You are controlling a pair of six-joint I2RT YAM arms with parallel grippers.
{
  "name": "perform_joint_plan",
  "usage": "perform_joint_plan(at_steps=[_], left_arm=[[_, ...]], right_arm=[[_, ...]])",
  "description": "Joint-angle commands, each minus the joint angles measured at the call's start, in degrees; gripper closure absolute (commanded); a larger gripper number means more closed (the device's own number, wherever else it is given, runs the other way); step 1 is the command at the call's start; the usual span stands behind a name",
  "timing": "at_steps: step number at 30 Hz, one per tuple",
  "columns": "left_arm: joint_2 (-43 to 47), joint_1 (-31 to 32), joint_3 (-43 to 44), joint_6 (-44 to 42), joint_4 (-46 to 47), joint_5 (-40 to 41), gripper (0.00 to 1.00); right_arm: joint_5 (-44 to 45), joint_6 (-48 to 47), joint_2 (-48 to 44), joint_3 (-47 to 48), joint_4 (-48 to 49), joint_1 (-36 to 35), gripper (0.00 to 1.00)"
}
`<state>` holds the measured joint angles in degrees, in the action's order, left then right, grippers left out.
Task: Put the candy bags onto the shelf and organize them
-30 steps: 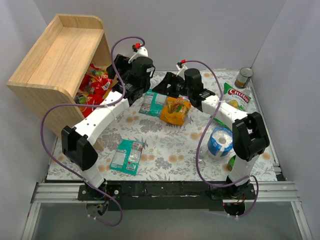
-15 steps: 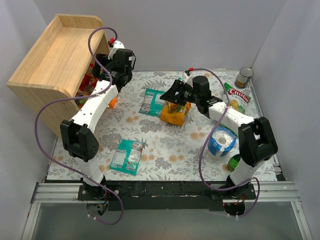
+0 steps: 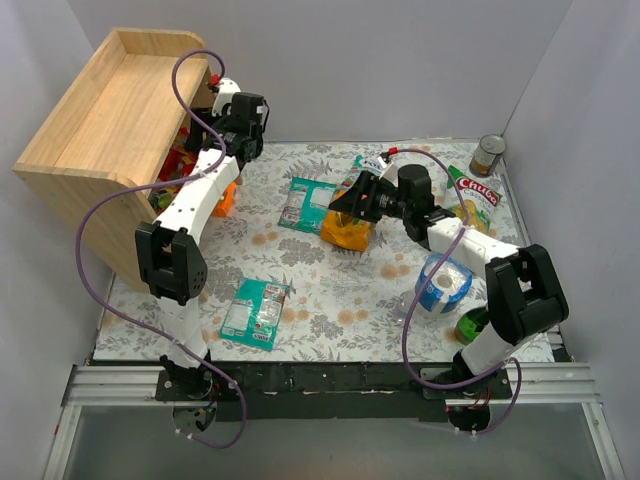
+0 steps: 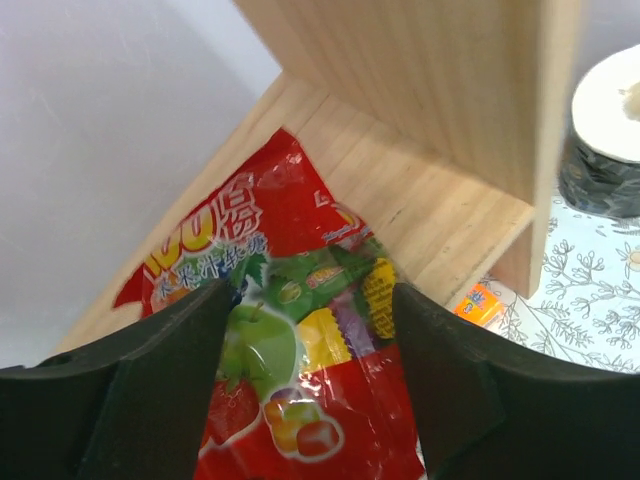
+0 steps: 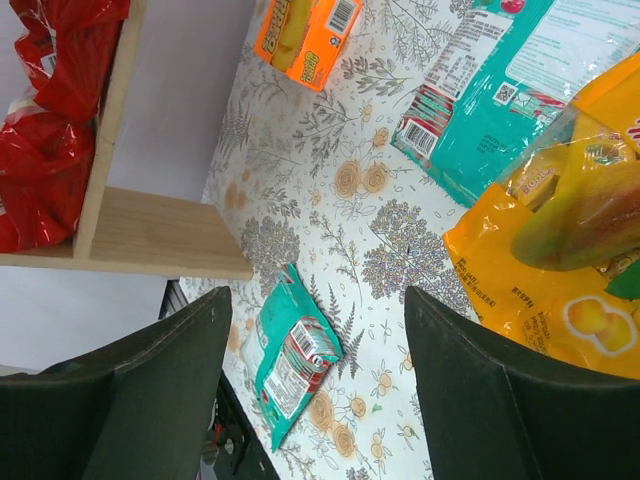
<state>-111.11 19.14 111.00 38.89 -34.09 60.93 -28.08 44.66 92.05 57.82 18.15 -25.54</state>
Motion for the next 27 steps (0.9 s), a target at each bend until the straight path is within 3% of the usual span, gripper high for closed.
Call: perform_joint_plan(at_steps=[1, 16, 21, 27], left_arm=[[1.51, -2.87, 0.80, 11.72, -7.39, 2.35, 0.37], [10.91, -6.21, -16.68, 22.10, -10.30, 5.08, 0.43], [11.18, -7.62, -16.69, 27.90, -15.92, 7.36, 0.43], [11.88, -7.54, -16.17, 25.98, -13.65, 6.49, 0.43]], right_arm=[[-1.46, -0.63, -3.19, -1.22, 2.85, 0.67, 0.23], [-2.07, -1.07, -2.23, -1.05, 0.30, 1.11, 0.25], [-2.42, -0.98, -1.87, -1.13, 0.13, 1.19, 0.25], [-2.77, -0.72, -1.96, -1.66, 0.39, 1.19, 0.26]])
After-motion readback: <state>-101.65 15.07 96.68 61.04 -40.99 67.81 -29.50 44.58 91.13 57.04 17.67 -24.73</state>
